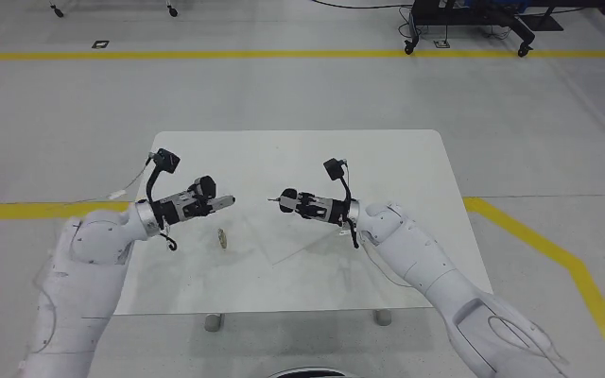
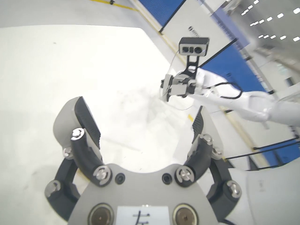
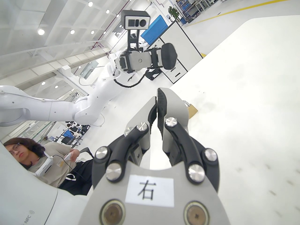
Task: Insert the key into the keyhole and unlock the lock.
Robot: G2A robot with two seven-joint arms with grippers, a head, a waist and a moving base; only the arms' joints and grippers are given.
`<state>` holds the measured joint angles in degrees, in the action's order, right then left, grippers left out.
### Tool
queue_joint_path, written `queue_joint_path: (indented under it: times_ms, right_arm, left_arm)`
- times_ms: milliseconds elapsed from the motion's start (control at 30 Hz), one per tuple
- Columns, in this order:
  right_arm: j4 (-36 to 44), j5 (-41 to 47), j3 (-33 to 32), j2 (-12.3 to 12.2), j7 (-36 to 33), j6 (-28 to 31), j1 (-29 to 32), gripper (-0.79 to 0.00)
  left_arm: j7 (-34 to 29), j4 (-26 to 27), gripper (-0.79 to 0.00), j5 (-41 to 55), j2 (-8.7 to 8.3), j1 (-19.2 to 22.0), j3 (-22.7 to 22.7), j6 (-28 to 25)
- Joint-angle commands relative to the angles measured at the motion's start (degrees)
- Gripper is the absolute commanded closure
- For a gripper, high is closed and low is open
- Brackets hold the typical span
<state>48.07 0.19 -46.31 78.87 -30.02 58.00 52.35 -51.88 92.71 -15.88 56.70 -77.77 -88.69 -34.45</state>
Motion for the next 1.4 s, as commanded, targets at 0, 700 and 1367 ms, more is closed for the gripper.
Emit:
queue_joint_path:
  times_ms: [0, 700, 1367]
  right_arm:
    - [0.00, 0.00, 0.00, 0.00, 0.00, 0.00, 0.00, 0.000]
    - [0.00, 0.00, 0.00, 0.00, 0.00, 0.00, 0.00, 0.000]
    - [0.00, 0.00, 0.00, 0.00, 0.00, 0.00, 0.00, 0.000]
  left_arm:
    - [3.00, 9.34, -0.785, -15.54, -0.55, -6.75, -4.66, 3.14]
    - [-1.37, 10.82, -0.483, -43.95, 1.04, -7.77, 11.92, 21.61]
    - [-2.00, 8.99, 0.000, -45.60, 1.29, -5.95, 14.10, 21.87]
